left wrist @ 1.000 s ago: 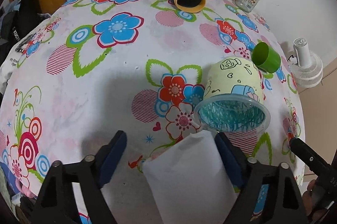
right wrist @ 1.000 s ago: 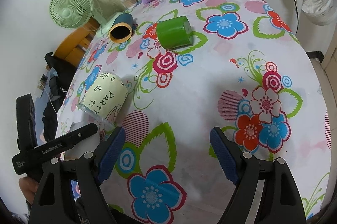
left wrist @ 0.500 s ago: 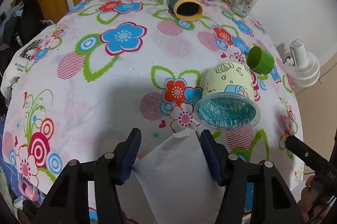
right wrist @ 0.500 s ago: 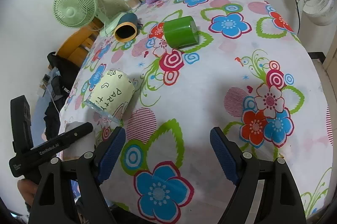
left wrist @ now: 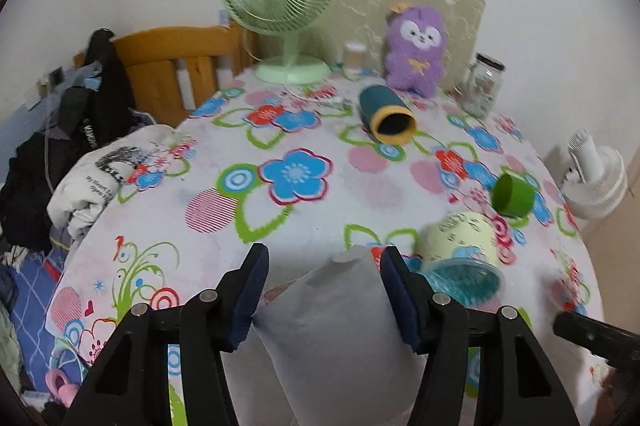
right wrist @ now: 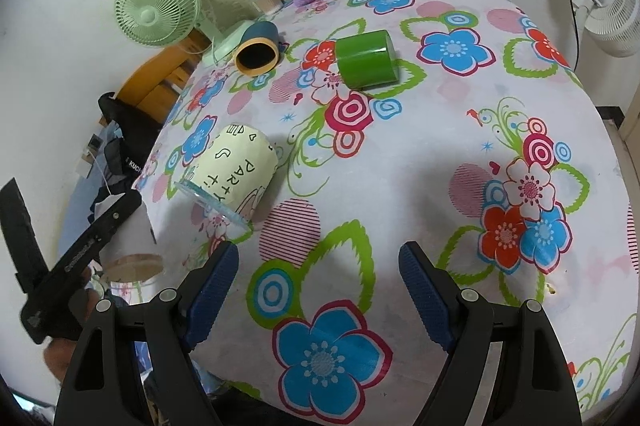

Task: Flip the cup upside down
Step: 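Lift the white cup off the table with the left gripper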

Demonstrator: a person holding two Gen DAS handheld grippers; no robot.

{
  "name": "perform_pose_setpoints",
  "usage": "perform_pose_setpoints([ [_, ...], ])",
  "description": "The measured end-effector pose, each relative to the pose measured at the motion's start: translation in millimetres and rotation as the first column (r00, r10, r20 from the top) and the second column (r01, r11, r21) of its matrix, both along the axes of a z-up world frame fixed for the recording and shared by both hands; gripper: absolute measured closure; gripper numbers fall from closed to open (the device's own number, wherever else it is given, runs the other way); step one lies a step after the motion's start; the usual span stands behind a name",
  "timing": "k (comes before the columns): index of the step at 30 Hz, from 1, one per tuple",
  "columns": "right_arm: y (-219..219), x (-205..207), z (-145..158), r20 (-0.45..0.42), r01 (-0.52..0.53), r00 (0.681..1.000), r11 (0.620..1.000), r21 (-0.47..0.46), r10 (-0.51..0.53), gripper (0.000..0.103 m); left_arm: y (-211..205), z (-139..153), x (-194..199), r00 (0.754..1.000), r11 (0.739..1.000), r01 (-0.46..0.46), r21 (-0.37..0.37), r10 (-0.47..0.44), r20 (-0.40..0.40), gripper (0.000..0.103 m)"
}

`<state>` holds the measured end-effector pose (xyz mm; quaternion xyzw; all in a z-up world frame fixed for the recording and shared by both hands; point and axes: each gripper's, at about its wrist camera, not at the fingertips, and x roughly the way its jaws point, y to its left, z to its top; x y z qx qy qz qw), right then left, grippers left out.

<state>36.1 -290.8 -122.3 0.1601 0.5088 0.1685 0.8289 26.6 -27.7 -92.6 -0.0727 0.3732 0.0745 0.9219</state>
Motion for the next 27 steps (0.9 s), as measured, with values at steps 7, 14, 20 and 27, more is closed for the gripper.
perform_pose_setpoints([
  [7,5,-5,2,0.008,-0.014,1.0,1.0,-0.009,0.014,0.019,3,-13,-13,0.986,0.991,-0.105,0.082,0.093,0.138,0.043],
  [14,10,-8,2,0.012,-0.032,0.999,0.999,-0.014,0.032,0.019,0,-27,-26,0.986,0.992,-0.111,0.059,0.103,0.133,0.042],
  [20,14,-9,2,0.016,-0.043,0.999,0.999,-0.01,0.043,0.019,0,-24,-33,0.991,0.996,-0.085,0.03,0.081,0.103,0.036],
  [27,19,-10,4,0.02,-0.057,0.998,0.998,-0.013,0.057,0.019,4,-17,-39,0.997,0.998,-0.045,-0.048,0.048,0.061,0.013],
])
